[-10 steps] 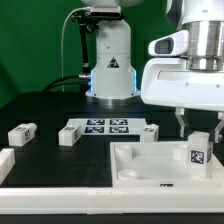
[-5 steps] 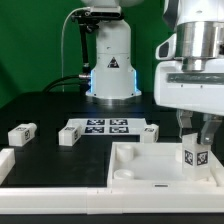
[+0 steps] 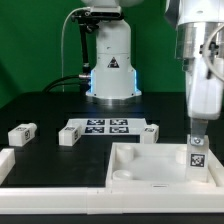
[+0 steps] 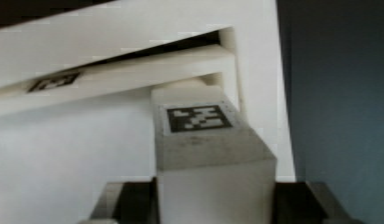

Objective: Assemble one leg

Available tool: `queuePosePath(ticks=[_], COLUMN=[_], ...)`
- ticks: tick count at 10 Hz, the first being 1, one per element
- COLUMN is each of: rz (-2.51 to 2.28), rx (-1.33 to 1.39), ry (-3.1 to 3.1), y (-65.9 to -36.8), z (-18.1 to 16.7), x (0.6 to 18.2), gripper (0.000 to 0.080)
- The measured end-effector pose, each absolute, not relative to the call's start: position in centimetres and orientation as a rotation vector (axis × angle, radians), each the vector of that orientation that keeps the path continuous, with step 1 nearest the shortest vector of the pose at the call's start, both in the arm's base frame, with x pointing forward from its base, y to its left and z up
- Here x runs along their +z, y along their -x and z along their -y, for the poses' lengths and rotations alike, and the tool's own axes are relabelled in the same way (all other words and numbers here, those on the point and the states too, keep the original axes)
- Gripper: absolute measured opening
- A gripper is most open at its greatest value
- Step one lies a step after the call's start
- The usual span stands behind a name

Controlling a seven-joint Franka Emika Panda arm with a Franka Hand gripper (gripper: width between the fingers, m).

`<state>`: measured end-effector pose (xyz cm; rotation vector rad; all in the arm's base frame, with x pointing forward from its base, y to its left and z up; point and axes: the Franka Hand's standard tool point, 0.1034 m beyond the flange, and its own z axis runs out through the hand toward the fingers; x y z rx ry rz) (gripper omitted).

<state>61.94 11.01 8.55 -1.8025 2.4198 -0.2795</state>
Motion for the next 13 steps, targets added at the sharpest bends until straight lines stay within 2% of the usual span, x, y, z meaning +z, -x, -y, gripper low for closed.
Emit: queuePosePath(ticks=[1, 2, 3, 4, 5, 13], rz=[-2.418, -2.401, -2.378, -2.371, -2.331, -1.223], rx=[-0.281, -0.283, -0.286, -0.287, -0.297, -0.410], ry=[1.803, 1.830, 1.864, 1.872, 1.921, 2.855], y=[-62.0, -61.9, -61.9, -62.0, -62.0, -61.5], z=[-11.0, -11.0, -11.0, -11.0, -10.9, -12.2], x=[8.6, 8.5, 8.5, 8.5, 8.6, 8.1], gripper=[0.0295, 0.0372, 0.0558, 0.0558, 0.0632, 0.0649])
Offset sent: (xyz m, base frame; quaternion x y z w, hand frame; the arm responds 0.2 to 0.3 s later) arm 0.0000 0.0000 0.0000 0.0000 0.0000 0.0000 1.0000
